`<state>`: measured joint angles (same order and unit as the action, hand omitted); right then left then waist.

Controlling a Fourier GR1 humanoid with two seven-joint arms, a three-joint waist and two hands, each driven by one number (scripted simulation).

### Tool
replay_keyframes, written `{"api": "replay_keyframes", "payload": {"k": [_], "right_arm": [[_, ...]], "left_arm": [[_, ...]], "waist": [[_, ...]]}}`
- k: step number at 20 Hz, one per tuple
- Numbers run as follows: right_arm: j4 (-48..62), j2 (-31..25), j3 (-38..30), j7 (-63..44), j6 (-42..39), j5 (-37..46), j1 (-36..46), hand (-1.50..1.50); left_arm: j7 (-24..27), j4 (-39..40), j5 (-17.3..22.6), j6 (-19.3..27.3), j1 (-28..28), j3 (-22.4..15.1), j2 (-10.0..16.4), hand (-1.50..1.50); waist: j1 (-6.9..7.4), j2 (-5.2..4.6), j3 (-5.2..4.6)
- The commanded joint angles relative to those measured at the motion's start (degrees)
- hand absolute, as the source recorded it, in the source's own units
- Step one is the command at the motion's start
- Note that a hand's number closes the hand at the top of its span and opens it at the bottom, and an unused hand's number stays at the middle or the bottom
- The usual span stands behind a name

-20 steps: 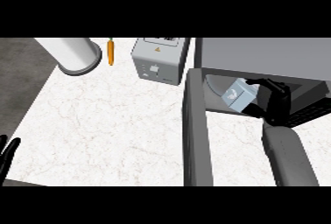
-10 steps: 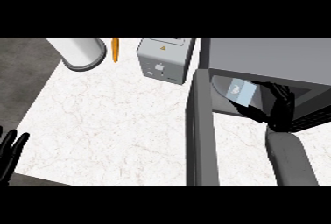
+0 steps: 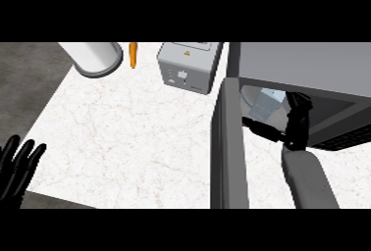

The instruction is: Pick up the milk, place it into the microwave and close the microwave

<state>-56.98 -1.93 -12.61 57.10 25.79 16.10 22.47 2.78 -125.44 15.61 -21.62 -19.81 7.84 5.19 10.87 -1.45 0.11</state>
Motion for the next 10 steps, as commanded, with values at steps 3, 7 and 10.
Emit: {"api": "replay_keyframes", "payload": {"k": [3,7,10], "right_arm": [[10.43,-0.22,-2.35,-14.36,0.02,-0.31,9.24,-1.5],[12.18,-1.4,-3.07,-16.03,-0.16,-0.26,11.42,-1.5],[13.32,-2.47,-3.59,-16.25,-0.86,-0.16,11.91,-1.5]], "left_arm": [[-0.66,-0.06,-1.38,0.55,1.24,-1.41,-0.36,-1.5],[-0.64,0.47,-2.79,0.73,1.41,-2.82,-1.0,-1.5],[-0.55,1.57,-2.85,0.97,1.87,-2.82,-1.27,-1.5]], "waist": [[1.37,-2.29,-0.04],[0.66,-1.94,-0.09],[0.05,-2.05,-0.15]]}}
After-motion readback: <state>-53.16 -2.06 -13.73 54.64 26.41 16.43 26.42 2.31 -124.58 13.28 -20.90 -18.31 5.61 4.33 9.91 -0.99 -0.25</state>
